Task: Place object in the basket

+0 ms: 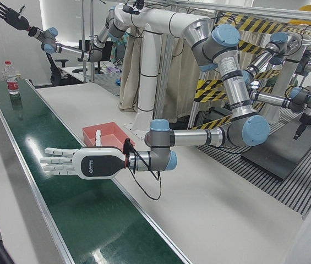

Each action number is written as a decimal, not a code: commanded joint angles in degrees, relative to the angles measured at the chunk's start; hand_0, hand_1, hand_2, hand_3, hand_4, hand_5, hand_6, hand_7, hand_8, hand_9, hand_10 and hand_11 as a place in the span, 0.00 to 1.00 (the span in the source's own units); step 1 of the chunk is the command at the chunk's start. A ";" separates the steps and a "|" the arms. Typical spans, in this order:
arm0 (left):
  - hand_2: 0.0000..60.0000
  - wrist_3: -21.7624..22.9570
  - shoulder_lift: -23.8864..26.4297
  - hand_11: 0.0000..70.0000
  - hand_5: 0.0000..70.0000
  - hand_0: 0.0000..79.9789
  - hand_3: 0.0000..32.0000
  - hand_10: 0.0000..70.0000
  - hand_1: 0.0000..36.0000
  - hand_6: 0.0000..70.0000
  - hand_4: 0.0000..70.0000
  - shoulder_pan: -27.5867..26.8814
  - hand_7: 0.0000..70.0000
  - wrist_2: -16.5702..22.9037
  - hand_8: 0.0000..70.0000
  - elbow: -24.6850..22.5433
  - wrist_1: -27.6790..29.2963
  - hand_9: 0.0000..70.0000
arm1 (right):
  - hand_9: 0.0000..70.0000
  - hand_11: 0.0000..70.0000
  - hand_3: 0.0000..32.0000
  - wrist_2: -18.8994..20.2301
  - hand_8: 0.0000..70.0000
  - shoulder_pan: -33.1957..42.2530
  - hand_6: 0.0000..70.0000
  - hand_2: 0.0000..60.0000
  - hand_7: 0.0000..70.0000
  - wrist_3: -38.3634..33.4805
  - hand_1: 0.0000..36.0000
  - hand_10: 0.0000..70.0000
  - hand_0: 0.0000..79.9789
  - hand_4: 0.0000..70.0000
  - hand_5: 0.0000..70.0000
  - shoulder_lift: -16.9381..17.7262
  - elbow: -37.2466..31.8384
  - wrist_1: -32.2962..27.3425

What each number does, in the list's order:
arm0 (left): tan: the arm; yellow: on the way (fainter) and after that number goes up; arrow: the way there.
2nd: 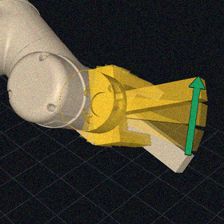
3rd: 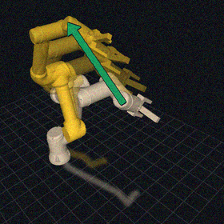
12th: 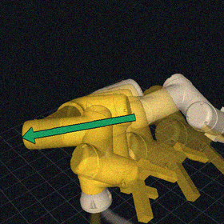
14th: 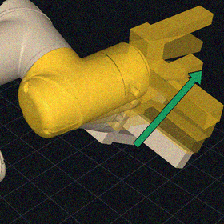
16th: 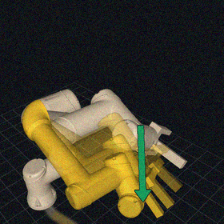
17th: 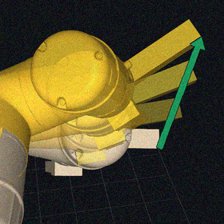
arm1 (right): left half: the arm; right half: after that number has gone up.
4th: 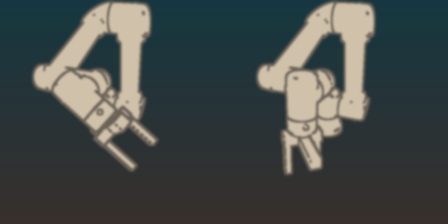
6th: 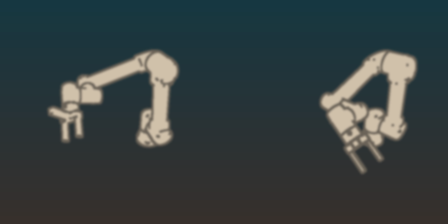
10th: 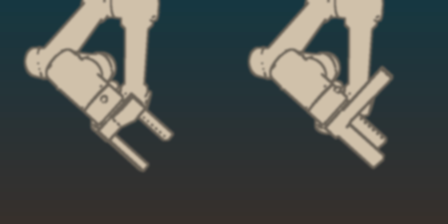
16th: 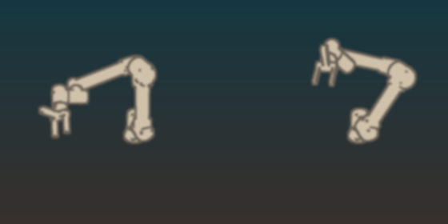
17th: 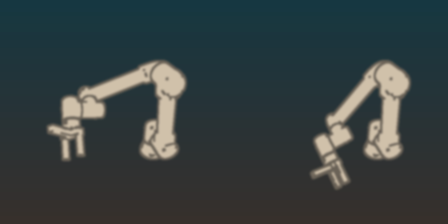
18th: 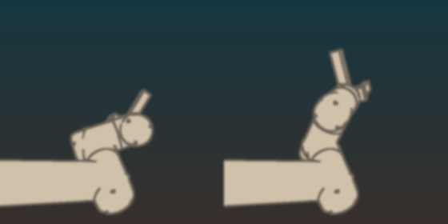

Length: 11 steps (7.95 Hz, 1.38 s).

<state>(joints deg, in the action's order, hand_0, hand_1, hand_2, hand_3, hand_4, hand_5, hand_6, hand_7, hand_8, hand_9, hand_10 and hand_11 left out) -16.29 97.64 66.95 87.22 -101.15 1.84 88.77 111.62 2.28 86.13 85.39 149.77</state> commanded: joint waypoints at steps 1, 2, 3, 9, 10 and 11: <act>0.00 -0.06 0.09 0.12 0.16 0.62 0.00 0.07 0.19 0.01 0.12 -0.06 0.00 0.05 0.02 -0.27 0.09 0.00 | 0.00 0.00 0.00 0.00 0.00 0.00 0.00 0.00 0.00 0.00 0.00 0.00 0.00 0.00 0.00 0.00 -0.05 0.00; 0.00 -0.06 0.09 0.12 0.16 0.62 0.00 0.07 0.19 0.02 0.13 -0.06 0.00 0.05 0.02 -0.36 0.09 0.00 | 0.00 0.00 0.00 0.00 0.00 0.00 0.00 0.00 0.00 0.00 0.00 0.00 0.00 0.00 0.00 0.00 -0.05 0.00; 0.00 -0.06 0.01 0.12 0.16 0.62 0.00 0.07 0.19 0.01 0.12 -0.06 0.00 0.05 0.02 -0.28 0.09 0.00 | 0.00 0.00 0.00 0.00 0.00 0.00 0.00 0.00 0.00 0.00 0.00 0.00 0.00 0.00 0.00 0.00 0.03 0.00; 0.00 -0.06 0.01 0.12 0.16 0.62 0.00 0.07 0.19 0.02 0.14 0.11 0.00 0.14 0.03 -1.15 0.09 0.01 | 0.00 0.00 0.00 0.00 0.00 0.00 0.00 0.00 0.00 0.00 0.00 0.00 0.00 0.00 0.00 0.00 0.04 0.00; 0.00 -0.06 0.01 0.13 0.17 0.62 0.00 0.08 0.19 0.03 0.15 0.11 0.00 0.14 0.04 -1.15 0.09 0.01 | 0.00 0.00 0.00 0.00 0.00 0.00 0.00 0.00 0.00 0.00 0.00 0.00 0.00 0.00 0.00 0.00 0.04 0.00; 0.00 -0.06 0.01 0.13 0.16 0.62 0.00 0.08 0.19 0.03 0.15 0.20 0.00 0.14 0.04 -1.24 0.09 0.01 | 0.00 0.00 0.00 0.00 0.00 0.00 0.00 0.00 0.00 0.00 0.00 0.00 0.00 0.00 0.00 0.00 0.04 0.00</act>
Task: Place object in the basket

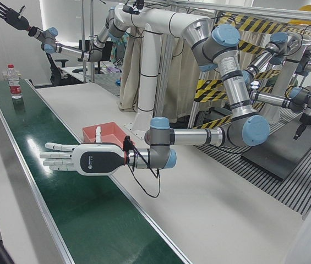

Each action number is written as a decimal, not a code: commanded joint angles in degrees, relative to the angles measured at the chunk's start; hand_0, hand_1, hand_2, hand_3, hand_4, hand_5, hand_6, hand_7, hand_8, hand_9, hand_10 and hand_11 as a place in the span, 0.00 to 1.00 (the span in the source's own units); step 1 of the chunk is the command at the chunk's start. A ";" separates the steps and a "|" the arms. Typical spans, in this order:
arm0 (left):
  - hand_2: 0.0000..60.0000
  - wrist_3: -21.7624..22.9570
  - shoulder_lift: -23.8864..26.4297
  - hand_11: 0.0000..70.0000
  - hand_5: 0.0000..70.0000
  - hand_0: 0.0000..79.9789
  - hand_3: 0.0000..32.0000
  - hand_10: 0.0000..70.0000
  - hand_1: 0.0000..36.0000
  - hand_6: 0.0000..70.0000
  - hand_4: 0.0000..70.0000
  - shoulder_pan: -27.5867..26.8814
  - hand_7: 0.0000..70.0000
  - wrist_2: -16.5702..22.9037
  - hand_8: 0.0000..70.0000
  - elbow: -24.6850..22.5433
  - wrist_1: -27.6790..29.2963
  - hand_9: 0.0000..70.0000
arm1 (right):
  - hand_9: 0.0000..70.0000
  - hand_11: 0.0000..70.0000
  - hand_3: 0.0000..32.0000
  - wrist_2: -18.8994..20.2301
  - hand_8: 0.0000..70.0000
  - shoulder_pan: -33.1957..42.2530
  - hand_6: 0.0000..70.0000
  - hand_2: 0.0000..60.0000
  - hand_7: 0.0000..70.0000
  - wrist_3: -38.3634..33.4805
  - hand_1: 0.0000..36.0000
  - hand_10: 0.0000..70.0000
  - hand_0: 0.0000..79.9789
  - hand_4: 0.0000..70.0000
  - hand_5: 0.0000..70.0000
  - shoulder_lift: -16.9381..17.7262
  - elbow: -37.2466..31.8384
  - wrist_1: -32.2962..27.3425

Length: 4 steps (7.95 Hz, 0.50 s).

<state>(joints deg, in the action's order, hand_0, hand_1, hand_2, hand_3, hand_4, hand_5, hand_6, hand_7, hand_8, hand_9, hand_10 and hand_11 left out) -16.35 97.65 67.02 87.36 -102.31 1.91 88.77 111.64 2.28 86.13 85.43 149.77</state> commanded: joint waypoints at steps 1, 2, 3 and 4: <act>0.00 0.00 0.00 0.13 0.16 0.62 0.00 0.08 0.19 0.03 0.15 0.13 0.00 0.00 0.04 0.00 0.03 0.01 | 0.00 0.00 0.00 0.00 0.00 -0.02 0.00 0.00 0.00 0.00 0.00 0.00 0.00 0.00 0.00 0.00 0.00 0.00; 0.00 0.00 0.00 0.13 0.16 0.62 0.00 0.08 0.19 0.03 0.15 -0.05 0.00 0.00 0.04 0.00 0.03 0.01 | 0.00 0.00 0.00 0.00 0.00 -0.02 0.00 0.00 0.00 0.00 0.00 0.00 0.00 0.00 0.00 0.00 0.00 0.00; 0.00 0.00 0.00 0.13 0.16 0.62 0.00 0.08 0.19 0.03 0.15 -0.31 0.00 0.00 0.04 0.00 0.03 0.01 | 0.00 0.00 0.00 0.00 0.00 -0.02 0.00 0.00 0.00 0.00 0.00 0.00 0.00 0.00 0.00 0.00 0.00 0.00; 0.00 0.00 0.00 0.13 0.17 0.62 0.00 0.08 0.19 0.03 0.15 -0.31 0.00 0.00 0.04 0.00 0.03 0.01 | 0.00 0.00 0.00 0.00 0.00 -0.02 0.00 0.00 0.00 0.00 0.00 0.00 0.00 0.00 0.00 0.00 -0.09 0.00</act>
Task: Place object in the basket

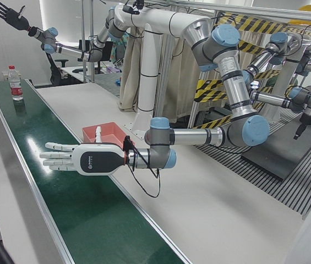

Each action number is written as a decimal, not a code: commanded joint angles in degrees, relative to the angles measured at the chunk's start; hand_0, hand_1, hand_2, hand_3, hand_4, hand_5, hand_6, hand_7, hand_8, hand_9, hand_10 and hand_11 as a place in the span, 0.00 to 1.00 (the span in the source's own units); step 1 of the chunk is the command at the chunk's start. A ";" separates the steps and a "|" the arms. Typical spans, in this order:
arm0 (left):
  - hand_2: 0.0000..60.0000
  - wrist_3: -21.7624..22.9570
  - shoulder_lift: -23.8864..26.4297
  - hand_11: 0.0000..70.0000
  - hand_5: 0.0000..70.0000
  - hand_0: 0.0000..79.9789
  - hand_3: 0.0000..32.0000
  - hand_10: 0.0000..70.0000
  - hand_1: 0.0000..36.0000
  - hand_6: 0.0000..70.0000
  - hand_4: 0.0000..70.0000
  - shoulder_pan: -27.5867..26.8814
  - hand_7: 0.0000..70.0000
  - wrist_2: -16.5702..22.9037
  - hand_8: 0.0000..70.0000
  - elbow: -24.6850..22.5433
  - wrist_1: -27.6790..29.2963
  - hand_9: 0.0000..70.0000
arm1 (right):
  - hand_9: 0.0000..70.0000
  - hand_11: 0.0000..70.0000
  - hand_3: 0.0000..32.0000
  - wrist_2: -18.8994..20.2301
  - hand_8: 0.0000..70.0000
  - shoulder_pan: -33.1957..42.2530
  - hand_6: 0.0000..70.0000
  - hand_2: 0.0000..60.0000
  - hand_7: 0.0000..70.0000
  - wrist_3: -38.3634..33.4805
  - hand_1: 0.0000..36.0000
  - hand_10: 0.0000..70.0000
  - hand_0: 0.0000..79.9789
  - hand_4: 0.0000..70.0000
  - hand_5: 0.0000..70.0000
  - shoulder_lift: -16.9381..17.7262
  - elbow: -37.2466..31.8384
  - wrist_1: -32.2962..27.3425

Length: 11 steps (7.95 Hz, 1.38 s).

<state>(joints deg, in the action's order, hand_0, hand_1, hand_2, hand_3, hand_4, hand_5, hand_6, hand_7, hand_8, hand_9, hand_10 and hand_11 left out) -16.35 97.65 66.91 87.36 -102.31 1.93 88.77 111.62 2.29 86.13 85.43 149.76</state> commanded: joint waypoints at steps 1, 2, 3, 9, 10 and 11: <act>0.00 0.00 0.00 0.13 0.16 0.62 0.00 0.08 0.19 0.03 0.15 -0.20 0.00 0.00 0.04 0.01 0.26 0.01 | 0.00 0.00 0.00 0.00 0.00 0.00 0.00 0.00 0.00 0.00 0.00 0.00 0.00 0.00 0.00 0.00 -0.09 0.00; 0.00 0.00 0.09 0.12 0.16 0.62 0.00 0.07 0.18 0.02 0.12 -0.12 0.00 0.00 0.02 -0.08 0.26 0.00 | 0.00 0.00 0.00 0.00 0.00 0.00 0.00 0.00 0.00 0.00 0.00 0.00 0.00 0.00 0.00 0.00 -0.09 0.00; 0.00 0.00 0.00 0.12 0.16 0.62 0.00 0.07 0.18 0.01 0.12 -0.12 0.00 0.00 0.02 -0.08 0.18 0.00 | 0.00 0.00 0.00 0.00 0.00 0.00 0.00 0.00 0.00 0.00 0.00 0.00 0.00 0.00 0.00 0.00 0.00 0.00; 0.00 0.00 0.00 0.12 0.16 0.62 0.00 0.07 0.18 0.02 0.13 -0.29 0.00 0.09 0.02 -1.66 0.00 0.00 | 0.00 0.00 0.00 0.00 0.00 0.00 0.00 0.00 0.00 0.00 0.00 0.00 0.00 0.00 0.00 0.00 -0.09 0.00; 0.00 0.09 0.00 0.12 0.15 0.62 0.00 0.07 0.18 0.02 0.13 -0.47 0.00 0.09 0.02 -1.58 0.00 0.00 | 0.00 0.00 0.00 0.00 0.00 0.00 0.00 0.00 0.00 0.00 0.00 0.00 0.00 0.00 0.00 0.00 -0.09 0.00; 0.00 0.09 0.00 0.12 0.15 0.62 0.00 0.07 0.17 0.02 0.13 -0.38 0.00 0.00 0.02 -1.31 0.00 0.00 | 0.00 0.00 0.00 0.00 0.00 0.00 0.00 0.00 0.00 0.00 0.00 0.00 0.00 0.00 0.00 0.00 0.00 0.00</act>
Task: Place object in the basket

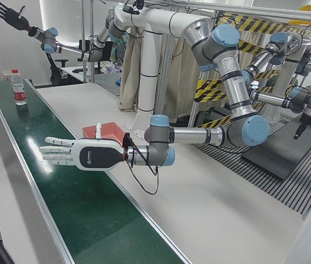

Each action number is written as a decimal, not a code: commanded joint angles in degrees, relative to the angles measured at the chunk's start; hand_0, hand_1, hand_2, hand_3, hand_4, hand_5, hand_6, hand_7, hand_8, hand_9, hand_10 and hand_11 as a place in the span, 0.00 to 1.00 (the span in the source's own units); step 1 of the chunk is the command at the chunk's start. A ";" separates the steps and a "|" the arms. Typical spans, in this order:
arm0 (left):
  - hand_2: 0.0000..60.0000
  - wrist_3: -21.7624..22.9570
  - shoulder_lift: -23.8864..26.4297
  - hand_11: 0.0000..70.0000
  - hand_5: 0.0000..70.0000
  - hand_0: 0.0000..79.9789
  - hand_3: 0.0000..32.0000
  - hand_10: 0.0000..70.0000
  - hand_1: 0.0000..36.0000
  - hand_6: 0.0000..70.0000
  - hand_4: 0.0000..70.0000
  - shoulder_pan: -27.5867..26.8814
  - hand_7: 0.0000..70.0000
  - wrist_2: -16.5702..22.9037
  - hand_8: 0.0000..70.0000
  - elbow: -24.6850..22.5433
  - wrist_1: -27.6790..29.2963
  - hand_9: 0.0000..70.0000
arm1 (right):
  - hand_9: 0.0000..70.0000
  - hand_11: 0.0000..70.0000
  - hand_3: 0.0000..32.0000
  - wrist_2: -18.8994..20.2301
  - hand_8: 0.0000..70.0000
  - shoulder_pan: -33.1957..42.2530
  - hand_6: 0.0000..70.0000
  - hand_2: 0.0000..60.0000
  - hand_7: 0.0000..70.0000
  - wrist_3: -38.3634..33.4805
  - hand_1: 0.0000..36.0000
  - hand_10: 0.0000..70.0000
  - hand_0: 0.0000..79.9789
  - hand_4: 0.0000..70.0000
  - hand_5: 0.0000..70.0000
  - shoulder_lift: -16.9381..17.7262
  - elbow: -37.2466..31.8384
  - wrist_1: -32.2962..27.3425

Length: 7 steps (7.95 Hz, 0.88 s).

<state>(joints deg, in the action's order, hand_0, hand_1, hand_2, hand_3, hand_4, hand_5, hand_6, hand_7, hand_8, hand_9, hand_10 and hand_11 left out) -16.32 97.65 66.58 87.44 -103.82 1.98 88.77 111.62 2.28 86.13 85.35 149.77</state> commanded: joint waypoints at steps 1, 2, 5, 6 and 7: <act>0.00 0.06 -0.44 0.12 0.15 0.62 0.00 0.07 0.17 0.02 0.12 0.13 0.00 -0.08 0.02 0.28 -0.05 0.00 | 0.00 0.00 0.00 0.00 0.00 0.00 0.00 0.00 0.00 0.00 0.00 0.00 0.00 0.00 0.00 0.00 0.08 0.00; 0.00 0.14 -0.45 0.12 0.15 0.61 0.00 0.07 0.17 0.02 0.12 0.04 0.00 -0.08 0.02 0.28 0.04 0.00 | 0.00 0.00 0.00 0.00 0.00 0.00 0.00 0.00 0.00 0.00 0.00 0.00 0.00 0.00 0.00 0.00 -0.01 0.00; 0.00 0.06 -0.71 0.15 0.16 0.62 0.00 0.09 0.20 0.03 0.14 0.04 0.00 -0.17 0.02 0.55 0.21 0.00 | 0.00 0.00 0.00 0.00 0.00 0.00 0.00 0.00 0.00 0.00 0.00 0.00 0.00 0.00 0.00 0.00 -0.01 0.00; 0.00 0.14 -0.71 0.15 0.16 0.62 0.00 0.09 0.19 0.02 0.14 0.13 0.00 -0.17 0.02 0.55 0.21 0.00 | 0.00 0.00 0.00 0.00 0.00 0.00 0.00 0.00 0.00 0.00 0.00 0.00 0.00 0.00 0.00 0.00 -0.01 0.00; 0.00 0.23 -0.71 0.14 0.16 0.62 0.00 0.09 0.19 0.03 0.14 0.22 0.00 -0.17 0.03 0.55 0.21 0.00 | 0.00 0.00 0.00 0.00 0.00 0.00 0.00 0.00 0.00 0.00 0.00 0.00 0.00 0.00 0.00 0.00 0.07 0.00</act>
<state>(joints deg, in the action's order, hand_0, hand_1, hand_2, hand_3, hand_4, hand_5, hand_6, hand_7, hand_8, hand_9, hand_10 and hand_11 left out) -16.27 96.97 66.61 87.28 -103.29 2.18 88.77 111.62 2.28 86.13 85.35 149.77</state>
